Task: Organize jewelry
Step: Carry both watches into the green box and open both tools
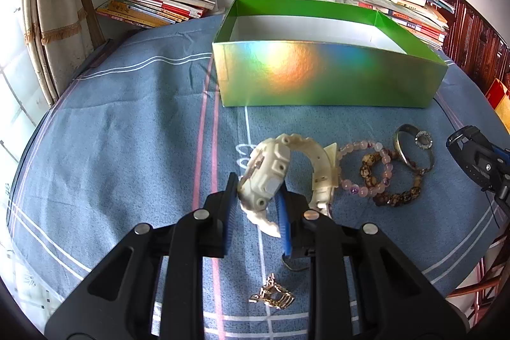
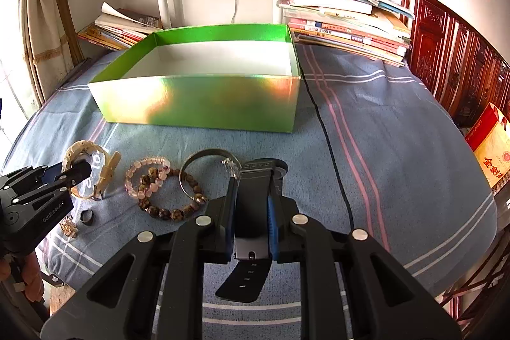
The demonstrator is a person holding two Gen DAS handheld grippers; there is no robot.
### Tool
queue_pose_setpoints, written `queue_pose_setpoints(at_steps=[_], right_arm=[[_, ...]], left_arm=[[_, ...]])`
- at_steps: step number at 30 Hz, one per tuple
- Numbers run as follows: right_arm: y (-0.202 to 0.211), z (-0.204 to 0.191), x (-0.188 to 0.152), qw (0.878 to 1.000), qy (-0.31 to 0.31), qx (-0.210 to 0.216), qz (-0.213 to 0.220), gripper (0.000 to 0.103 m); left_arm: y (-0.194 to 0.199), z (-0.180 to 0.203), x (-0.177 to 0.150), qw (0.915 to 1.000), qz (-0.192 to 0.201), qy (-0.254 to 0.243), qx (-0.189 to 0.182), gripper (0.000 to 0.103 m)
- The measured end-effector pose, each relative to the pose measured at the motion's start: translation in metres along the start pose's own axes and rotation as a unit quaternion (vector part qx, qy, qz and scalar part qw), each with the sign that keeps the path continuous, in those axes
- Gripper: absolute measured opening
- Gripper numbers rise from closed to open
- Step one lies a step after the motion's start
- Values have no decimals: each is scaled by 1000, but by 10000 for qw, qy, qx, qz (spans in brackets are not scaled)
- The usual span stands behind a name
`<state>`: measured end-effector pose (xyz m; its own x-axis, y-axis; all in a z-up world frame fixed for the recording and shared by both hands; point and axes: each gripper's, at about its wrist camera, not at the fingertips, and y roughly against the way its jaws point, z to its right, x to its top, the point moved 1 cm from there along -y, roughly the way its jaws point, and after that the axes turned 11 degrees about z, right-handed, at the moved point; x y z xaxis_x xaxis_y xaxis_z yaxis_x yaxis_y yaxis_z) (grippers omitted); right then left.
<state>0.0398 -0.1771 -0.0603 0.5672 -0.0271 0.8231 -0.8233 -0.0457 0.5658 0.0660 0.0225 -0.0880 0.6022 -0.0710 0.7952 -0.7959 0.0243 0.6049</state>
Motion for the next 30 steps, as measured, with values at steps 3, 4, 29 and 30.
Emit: queue_pose_setpoints(at_steps=[3,4,29,30], right_arm=[[4,-1,14,9998,12,17,186,17],[5,-2,21,9996,22,19,287,17],[-130,-21,115,9998,118,178,-35,30],[-126,-18,114,9997,37,250,-21,41]], left_arm=[[6,-2,12,9999,125,32,-32,23],[9,-3,18,9998,197,37,-39,23],[-122,26,158,9996,-136,-229,-20,38],[-118,26,158,9997,-16,-250,24,49]])
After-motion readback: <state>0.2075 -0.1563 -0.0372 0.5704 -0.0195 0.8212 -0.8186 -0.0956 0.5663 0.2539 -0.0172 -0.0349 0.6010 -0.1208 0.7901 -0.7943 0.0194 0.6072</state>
